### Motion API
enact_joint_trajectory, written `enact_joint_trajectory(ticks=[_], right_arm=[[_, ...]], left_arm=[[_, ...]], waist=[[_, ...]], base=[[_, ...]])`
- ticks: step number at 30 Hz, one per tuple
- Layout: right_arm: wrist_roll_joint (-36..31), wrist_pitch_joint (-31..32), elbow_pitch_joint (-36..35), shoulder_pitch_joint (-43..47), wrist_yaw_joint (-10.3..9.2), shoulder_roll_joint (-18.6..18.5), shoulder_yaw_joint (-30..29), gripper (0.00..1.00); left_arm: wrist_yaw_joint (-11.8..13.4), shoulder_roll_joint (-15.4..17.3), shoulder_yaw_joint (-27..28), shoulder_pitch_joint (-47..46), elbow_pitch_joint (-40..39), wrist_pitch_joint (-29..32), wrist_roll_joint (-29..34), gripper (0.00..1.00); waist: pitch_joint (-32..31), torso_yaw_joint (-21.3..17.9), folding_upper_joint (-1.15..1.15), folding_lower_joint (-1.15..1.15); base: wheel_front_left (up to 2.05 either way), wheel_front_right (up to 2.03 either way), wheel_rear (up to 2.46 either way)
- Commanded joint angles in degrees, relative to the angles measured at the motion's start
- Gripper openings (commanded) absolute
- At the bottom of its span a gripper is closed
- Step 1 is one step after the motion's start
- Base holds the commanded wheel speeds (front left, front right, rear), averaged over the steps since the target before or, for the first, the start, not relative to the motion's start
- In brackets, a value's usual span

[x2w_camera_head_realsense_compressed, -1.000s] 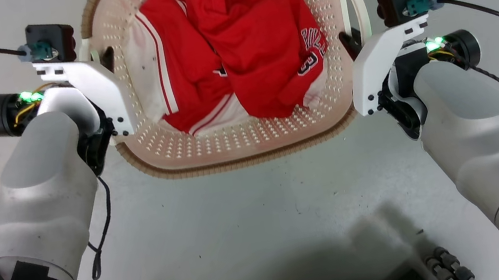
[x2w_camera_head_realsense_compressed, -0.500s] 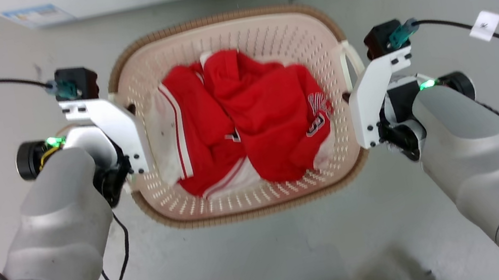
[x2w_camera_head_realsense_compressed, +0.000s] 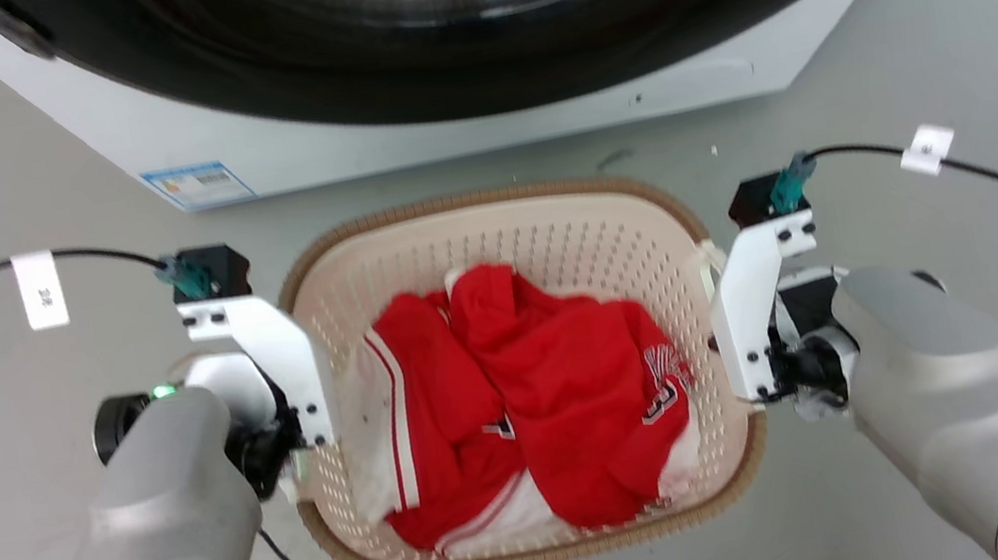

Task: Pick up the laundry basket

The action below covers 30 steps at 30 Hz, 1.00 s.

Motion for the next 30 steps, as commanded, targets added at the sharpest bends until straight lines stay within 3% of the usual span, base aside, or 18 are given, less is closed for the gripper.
enact_joint_trajectory(ticks=[1,23,30], right_arm=[[0.4,0.6,-0.1,1.1,0.2,0.4,0.5,0.0],[3.3,6.1,1.7,8.7,0.2,-0.5,2.5,0.0],[3.3,6.5,1.9,9.3,0.19,-0.9,3.1,0.0]], left_arm=[[-0.3,-0.8,-0.4,0.8,-0.4,0.1,-0.4,0.0],[-0.5,-3.7,-5.2,11.5,0.3,4.5,-6.9,0.0],[-0.5,-3.7,-6.3,12.7,0.3,4.7,-8.3,0.0]], waist=[[-3.8,0.5,0.0,0.0],[-23.9,1.2,0.0,0.0],[-26.9,1.1,0.0,0.0]], base=[[0.0,0.0,0.0],[0.0,0.0,0.0],[0.0,0.0,0.0]])
